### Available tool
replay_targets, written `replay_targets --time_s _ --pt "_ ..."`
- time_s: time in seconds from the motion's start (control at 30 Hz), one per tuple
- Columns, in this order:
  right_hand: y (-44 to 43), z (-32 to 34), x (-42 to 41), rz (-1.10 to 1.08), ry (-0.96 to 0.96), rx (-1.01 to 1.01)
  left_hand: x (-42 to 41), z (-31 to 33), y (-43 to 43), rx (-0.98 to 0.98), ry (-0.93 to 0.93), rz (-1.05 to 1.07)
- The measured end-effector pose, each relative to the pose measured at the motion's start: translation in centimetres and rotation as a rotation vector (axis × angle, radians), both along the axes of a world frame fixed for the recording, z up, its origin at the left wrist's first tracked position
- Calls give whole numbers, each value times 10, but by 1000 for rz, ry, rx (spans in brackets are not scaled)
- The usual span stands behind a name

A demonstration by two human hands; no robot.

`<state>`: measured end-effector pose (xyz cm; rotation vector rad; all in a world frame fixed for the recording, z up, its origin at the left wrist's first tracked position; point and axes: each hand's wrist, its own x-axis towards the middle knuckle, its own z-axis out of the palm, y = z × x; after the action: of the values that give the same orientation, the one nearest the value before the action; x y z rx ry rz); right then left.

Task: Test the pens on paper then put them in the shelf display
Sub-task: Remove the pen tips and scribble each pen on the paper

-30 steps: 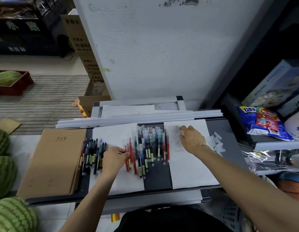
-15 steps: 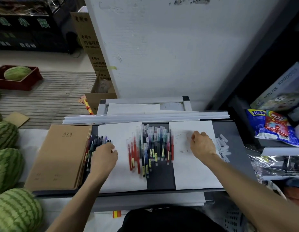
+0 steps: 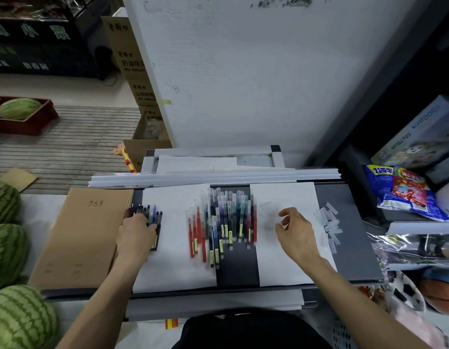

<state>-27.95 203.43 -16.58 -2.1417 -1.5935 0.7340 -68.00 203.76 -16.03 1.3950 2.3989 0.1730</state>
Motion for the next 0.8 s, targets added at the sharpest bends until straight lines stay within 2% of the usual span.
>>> replay_targets --time_s 0.13,0.23,0.37,0.5,0.6,0.7,0.8 --pt "-15 15 -15 32 118 34 -1 4 -1 7 -5 -3" --pt "-23 35 -27 1 381 -10 4 14 -5 63 -68 0" --pt "-35 68 -40 8 693 -15 31 43 -15 208 -309 -19" --pt "-45 104 -46 46 920 13 67 85 -36 243 -653 -231" --pt "-50 123 -47 124 929 22 92 111 -53 238 -802 -409" --pt "-53 140 -48 183 892 34 109 128 -65 282 -747 -580" --pt "-54 155 -49 246 858 57 115 141 -70 339 -662 -633"
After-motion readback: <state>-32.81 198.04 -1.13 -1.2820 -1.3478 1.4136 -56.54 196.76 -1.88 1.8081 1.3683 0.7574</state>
